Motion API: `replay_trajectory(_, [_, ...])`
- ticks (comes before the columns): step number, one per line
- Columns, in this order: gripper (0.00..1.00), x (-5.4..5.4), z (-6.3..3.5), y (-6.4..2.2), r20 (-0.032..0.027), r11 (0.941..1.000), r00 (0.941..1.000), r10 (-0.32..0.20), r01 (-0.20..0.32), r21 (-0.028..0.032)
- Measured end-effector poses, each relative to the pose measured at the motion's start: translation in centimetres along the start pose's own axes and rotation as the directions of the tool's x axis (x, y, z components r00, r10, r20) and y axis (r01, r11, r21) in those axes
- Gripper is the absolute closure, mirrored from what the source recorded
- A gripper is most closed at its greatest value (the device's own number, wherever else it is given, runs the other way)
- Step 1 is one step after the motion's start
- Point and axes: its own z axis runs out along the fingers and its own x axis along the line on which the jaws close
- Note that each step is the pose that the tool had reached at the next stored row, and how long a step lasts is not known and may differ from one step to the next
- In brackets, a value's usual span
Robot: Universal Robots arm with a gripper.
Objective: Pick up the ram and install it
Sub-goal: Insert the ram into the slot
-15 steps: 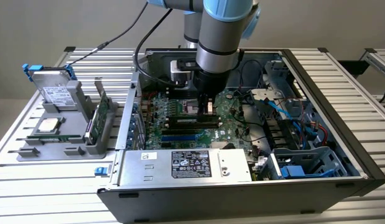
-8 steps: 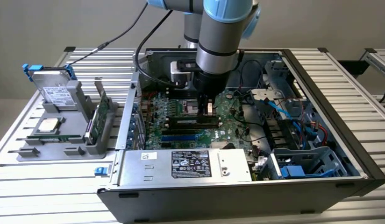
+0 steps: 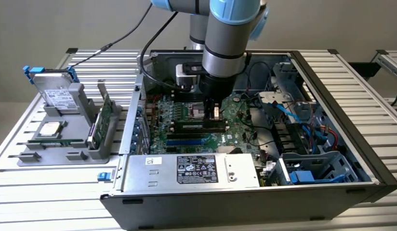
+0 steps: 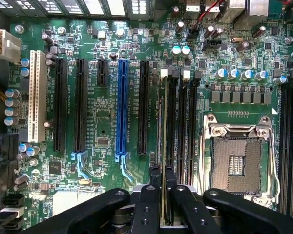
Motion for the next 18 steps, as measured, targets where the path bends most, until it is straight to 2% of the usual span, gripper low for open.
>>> replay_trajectory(8, [0.86,-0.25,0.0,-0.01,-0.0001,1.0,1.0,0.0,0.0,0.0])
replay_trajectory(15, [0.86,-0.26,0.15,-0.05,-0.0042,1.0,1.0,0.0,0.0,-0.0002])
replay_trajectory(18, [0.86,-0.27,0.16,-0.11,-0.0042,1.0,1.0,0.0,0.0,-0.0001])
